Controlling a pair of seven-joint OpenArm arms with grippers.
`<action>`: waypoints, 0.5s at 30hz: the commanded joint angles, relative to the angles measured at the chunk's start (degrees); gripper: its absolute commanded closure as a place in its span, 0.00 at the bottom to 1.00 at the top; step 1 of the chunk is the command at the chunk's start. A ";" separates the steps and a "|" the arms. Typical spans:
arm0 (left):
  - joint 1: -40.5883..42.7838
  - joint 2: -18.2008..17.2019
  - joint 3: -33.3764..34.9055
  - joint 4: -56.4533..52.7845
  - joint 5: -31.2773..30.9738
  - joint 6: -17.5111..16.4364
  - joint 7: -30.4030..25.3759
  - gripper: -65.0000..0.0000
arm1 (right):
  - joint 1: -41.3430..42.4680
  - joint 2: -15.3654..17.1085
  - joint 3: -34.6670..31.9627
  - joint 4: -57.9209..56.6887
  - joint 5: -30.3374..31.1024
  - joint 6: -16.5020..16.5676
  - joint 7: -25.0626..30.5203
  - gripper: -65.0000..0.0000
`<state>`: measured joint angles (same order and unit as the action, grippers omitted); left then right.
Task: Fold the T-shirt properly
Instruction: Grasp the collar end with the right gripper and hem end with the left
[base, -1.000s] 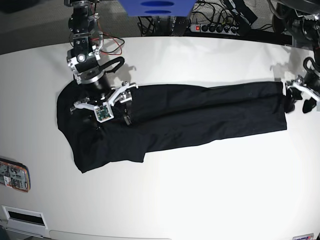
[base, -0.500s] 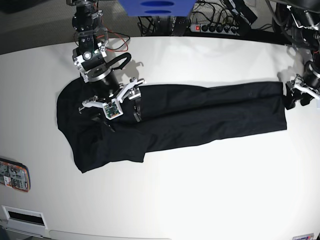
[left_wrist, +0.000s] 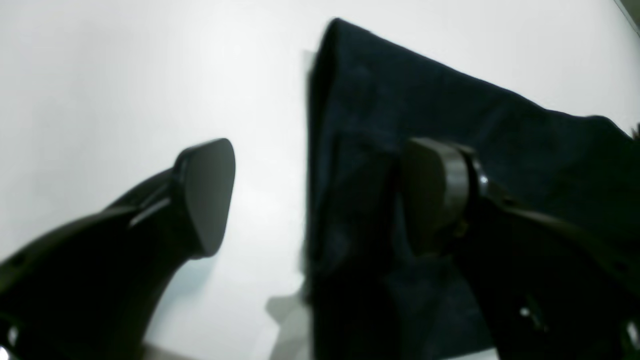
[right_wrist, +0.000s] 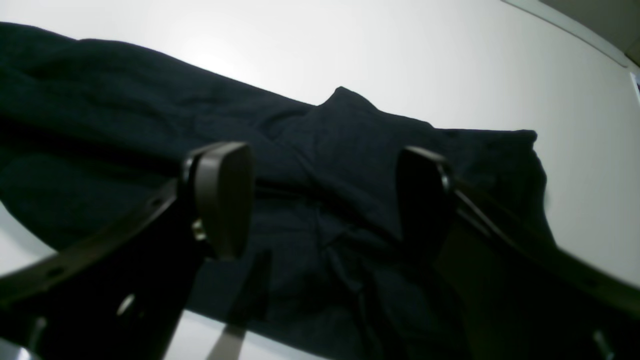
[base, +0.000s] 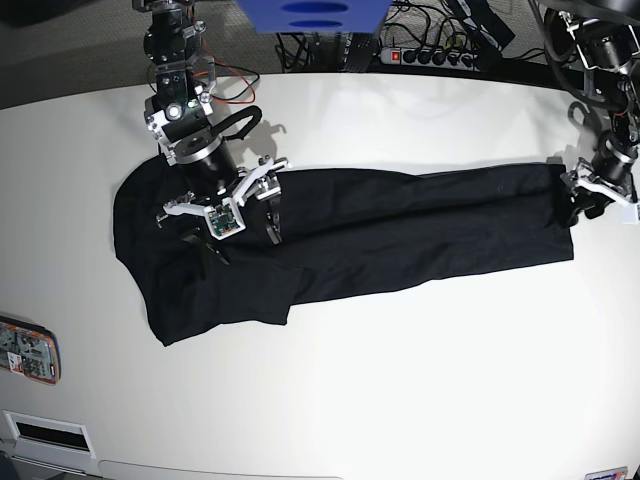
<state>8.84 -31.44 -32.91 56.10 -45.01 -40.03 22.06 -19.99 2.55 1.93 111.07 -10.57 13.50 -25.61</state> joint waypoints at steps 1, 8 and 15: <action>-0.18 0.01 -0.11 0.30 0.93 0.03 3.30 0.24 | 0.52 0.05 0.04 1.15 0.59 -0.35 1.65 0.35; -0.45 1.51 0.16 0.39 -4.26 0.03 7.87 0.24 | 0.43 0.05 -0.04 1.15 0.59 -0.35 1.65 0.35; -0.45 3.27 1.83 0.39 -4.52 0.03 8.22 0.24 | 0.43 0.05 -0.04 1.15 0.59 -0.35 1.65 0.35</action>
<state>8.14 -28.36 -31.75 56.42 -51.72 -40.75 26.50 -20.01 2.55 1.91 111.07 -10.57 13.50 -25.58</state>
